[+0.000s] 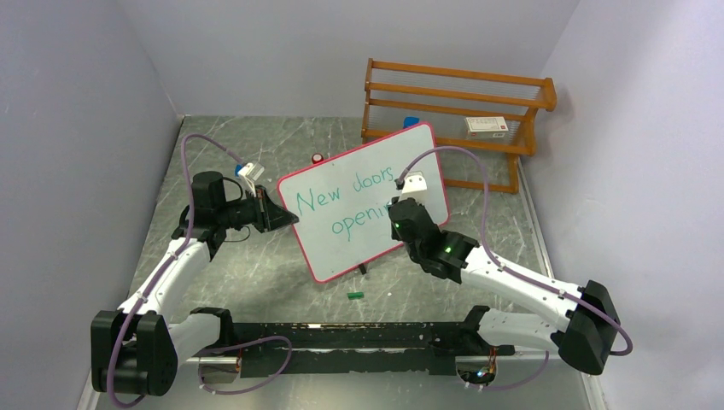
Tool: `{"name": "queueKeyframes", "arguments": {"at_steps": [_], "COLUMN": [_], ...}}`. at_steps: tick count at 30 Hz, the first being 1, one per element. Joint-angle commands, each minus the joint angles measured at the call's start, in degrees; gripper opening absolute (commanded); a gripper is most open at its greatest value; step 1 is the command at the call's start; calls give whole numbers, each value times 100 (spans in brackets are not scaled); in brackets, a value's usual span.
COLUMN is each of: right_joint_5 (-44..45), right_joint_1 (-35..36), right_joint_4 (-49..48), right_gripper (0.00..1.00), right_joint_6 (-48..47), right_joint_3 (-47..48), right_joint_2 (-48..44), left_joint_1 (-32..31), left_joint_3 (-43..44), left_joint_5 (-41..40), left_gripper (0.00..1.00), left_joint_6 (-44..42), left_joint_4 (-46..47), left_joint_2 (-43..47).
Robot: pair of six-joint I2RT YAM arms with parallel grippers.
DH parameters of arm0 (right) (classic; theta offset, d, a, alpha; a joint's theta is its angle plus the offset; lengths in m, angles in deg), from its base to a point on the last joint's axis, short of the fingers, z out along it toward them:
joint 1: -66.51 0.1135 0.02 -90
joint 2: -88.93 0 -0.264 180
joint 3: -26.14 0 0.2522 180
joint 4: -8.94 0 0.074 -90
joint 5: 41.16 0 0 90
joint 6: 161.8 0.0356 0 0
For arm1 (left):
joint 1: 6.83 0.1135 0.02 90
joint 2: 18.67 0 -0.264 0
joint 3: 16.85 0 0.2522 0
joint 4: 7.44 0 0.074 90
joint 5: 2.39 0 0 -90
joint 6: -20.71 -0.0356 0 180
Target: Write a sentence on the whiteboard
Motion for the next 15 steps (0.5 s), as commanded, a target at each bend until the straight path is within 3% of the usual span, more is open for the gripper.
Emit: {"name": "queueKeyframes", "arguments": {"at_steps": [1,15], "right_joint_5": [20,-253], "right_joint_1": [-107,-119], "right_joint_4": [8,324], "right_gripper": [0,0], "right_joint_6": [41,315], "right_joint_3": [51,-148], "right_joint_2": [24,-1], "left_joint_1": [14,15], "left_joint_3": [75,75], "left_joint_5": [-420,-429], "left_gripper": [5,5], "left_joint_6": [-225,-222], "left_joint_4": [-264,-273], "left_joint_2": [-86,-77]}}
